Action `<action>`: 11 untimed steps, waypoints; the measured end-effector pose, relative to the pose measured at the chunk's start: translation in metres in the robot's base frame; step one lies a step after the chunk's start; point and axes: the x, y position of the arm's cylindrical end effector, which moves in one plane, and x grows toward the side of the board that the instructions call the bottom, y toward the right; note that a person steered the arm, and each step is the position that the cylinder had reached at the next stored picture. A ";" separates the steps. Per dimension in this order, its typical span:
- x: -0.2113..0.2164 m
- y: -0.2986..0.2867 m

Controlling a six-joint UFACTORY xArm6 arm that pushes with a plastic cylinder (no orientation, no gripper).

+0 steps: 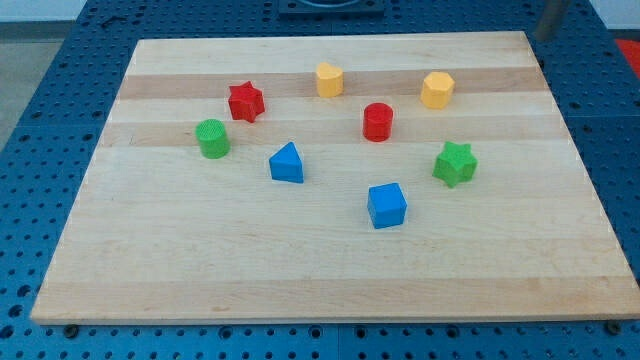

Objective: Push yellow heart towards top of red star

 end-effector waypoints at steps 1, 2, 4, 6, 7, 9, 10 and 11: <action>0.001 -0.055; 0.009 -0.100; 0.058 -0.190; 0.096 -0.224; 0.096 -0.257; 0.096 -0.313; 0.099 -0.333; 0.118 -0.333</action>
